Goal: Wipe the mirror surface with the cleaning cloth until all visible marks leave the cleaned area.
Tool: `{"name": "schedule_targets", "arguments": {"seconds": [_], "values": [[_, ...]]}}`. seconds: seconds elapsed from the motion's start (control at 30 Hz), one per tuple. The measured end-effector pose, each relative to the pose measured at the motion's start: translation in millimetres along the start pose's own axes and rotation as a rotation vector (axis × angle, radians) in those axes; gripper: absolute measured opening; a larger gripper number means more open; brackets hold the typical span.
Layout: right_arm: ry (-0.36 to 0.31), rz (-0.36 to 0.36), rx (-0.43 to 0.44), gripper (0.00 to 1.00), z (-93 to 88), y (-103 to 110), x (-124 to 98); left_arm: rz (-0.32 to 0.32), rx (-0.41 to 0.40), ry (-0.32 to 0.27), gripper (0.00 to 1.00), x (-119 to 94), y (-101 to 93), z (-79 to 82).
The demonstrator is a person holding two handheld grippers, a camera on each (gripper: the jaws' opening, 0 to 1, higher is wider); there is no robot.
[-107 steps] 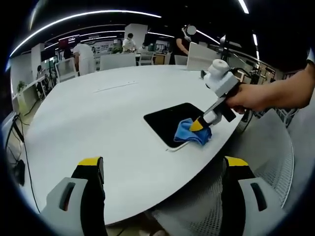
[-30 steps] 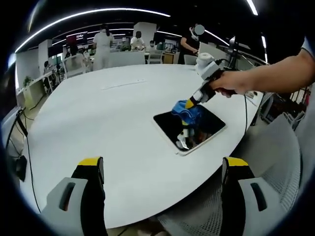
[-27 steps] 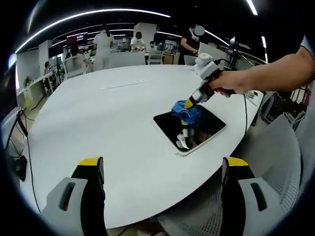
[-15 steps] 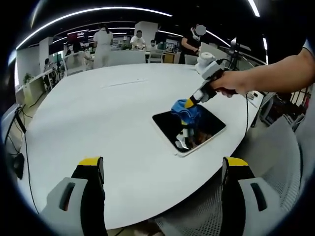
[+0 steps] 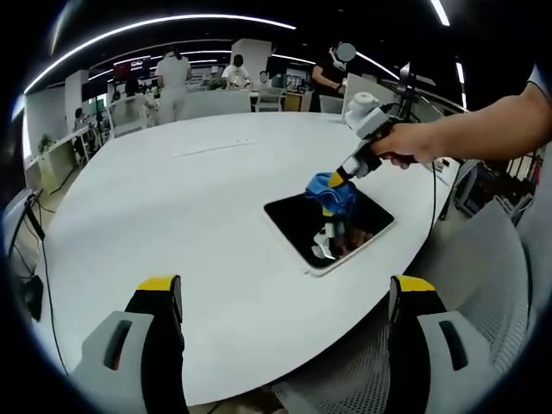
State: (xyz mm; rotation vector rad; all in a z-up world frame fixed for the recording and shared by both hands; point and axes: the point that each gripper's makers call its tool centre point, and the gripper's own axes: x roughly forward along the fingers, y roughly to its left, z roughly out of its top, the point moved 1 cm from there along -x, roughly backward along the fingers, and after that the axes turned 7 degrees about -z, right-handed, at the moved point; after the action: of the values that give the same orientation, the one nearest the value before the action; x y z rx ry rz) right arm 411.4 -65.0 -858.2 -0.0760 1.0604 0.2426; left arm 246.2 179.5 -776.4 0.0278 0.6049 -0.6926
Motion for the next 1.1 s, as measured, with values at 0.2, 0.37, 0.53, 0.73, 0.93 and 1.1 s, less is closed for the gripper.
{"name": "schedule_targets", "arguments": {"seconds": [0.2,0.37,0.53,0.73,0.93,1.1], "values": [[0.009,-0.024,0.03,0.0,-2.0,-10.7,-3.7,-0.006,0.004,-0.001,0.99,0.4,-3.9,1.4],[0.013,-0.033,0.026,0.0,-2.9,-13.5,-4.4,-0.006,0.008,-0.005,0.99,0.7,-4.1,1.5],[0.009,-0.045,0.008,0.0,-3.0,-12.2,-4.2,0.0,0.006,-0.03,0.99,-3.1,-3.5,5.7],[-0.002,-0.049,0.007,0.0,-6.6,-12.1,-5.5,0.007,0.01,-0.027,0.99,-6.5,-2.4,3.5],[-0.005,-0.057,0.009,0.0,-17.5,-8.5,-14.2,0.002,0.018,-0.03,0.99,-8.5,-3.0,2.6],[-0.011,-0.055,0.023,0.0,-30.0,-7.7,-18.3,0.0,0.029,-0.028,0.99,-7.8,-2.9,1.6]]}}
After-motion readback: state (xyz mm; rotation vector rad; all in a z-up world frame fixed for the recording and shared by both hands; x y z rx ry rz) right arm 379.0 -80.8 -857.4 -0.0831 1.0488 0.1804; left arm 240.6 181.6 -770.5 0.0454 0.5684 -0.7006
